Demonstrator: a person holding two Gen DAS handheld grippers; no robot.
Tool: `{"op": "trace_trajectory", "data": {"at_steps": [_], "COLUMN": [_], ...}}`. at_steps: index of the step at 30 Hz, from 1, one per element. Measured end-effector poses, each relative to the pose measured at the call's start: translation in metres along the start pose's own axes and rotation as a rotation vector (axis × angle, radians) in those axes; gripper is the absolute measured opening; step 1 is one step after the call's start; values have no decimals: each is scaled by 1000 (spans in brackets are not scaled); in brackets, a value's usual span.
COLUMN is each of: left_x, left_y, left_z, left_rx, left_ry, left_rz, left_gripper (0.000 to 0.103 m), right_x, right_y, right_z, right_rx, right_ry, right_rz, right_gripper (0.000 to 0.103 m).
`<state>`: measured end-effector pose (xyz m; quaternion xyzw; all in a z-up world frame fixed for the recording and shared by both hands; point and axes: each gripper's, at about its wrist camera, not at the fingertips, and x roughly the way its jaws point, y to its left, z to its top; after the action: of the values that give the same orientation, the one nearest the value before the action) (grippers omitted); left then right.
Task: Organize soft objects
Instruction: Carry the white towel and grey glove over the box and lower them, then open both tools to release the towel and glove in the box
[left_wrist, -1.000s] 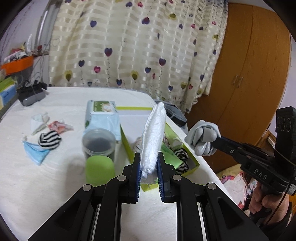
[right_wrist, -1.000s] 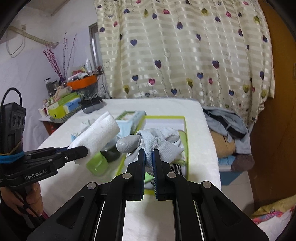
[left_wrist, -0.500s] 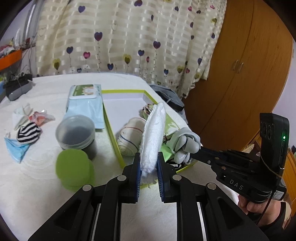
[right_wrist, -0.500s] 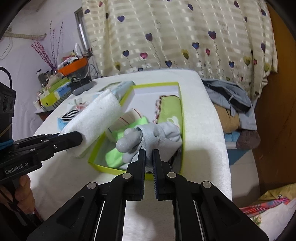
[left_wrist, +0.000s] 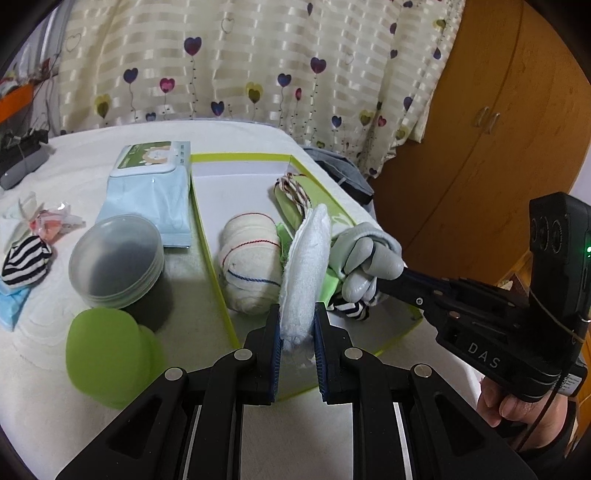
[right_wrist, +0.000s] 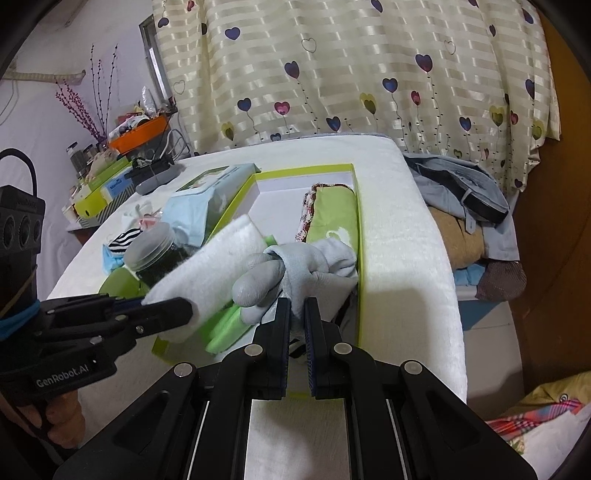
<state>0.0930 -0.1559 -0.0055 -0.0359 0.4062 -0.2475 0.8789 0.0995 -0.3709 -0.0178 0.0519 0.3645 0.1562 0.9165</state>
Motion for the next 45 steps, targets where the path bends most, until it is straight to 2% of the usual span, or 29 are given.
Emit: {"op": "trace_trajectory", "data": {"at_steps": [13, 21, 25, 28, 30, 31, 32, 45], "left_x": [14, 14, 9, 6, 1, -2, -5, -48], "left_y": [-1, 0, -2, -2, -2, -3, -3, -13], "left_z": [12, 12, 8, 6, 3, 3, 2, -10], "left_rx": [-1, -9, -9, -11, -10, -8, -6, 21], "left_ry": [-2, -4, -9, -10, -18, -21, -25, -93], "left_rz": [21, 22, 18, 17, 15, 13, 10, -7], "left_gripper": [15, 15, 15, 16, 17, 18, 18, 19], "right_x": [17, 16, 9, 1, -6, -9, -13, -47], "right_y": [-4, -5, -1, 4, 7, 8, 10, 25], "right_z": [20, 19, 11, 6, 3, 2, 1, -2], "right_rx": [0, -2, -13, -27, -35, -37, -38, -22], "right_ry": [4, 28, 31, 27, 21, 17, 9, -52], "right_rz": [4, -6, -24, -33, -42, -44, -45, -63], "right_gripper": [8, 9, 18, 20, 29, 38, 43, 43]}}
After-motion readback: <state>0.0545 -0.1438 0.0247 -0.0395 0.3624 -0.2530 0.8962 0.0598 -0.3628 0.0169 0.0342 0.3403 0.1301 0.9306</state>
